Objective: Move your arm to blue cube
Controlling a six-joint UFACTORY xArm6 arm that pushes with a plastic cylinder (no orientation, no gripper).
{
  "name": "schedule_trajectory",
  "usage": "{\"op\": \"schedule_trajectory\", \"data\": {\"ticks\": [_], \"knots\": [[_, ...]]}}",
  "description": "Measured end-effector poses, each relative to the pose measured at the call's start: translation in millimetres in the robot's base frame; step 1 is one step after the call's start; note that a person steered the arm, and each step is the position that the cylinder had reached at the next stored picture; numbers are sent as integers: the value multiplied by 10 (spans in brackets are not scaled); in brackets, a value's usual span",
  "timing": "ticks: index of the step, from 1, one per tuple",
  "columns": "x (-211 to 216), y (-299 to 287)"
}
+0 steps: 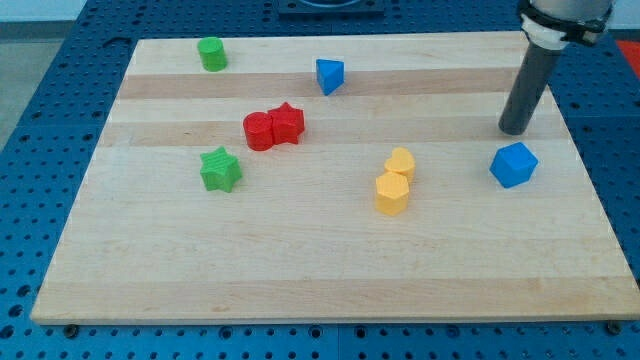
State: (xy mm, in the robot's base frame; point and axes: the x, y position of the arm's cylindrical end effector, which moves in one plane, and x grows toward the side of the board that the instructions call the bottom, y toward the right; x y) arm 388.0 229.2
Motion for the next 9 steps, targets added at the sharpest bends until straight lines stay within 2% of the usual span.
{"op": "schedule_trajectory", "data": {"ticks": [3, 9], "knots": [[181, 267], [742, 303]]}}
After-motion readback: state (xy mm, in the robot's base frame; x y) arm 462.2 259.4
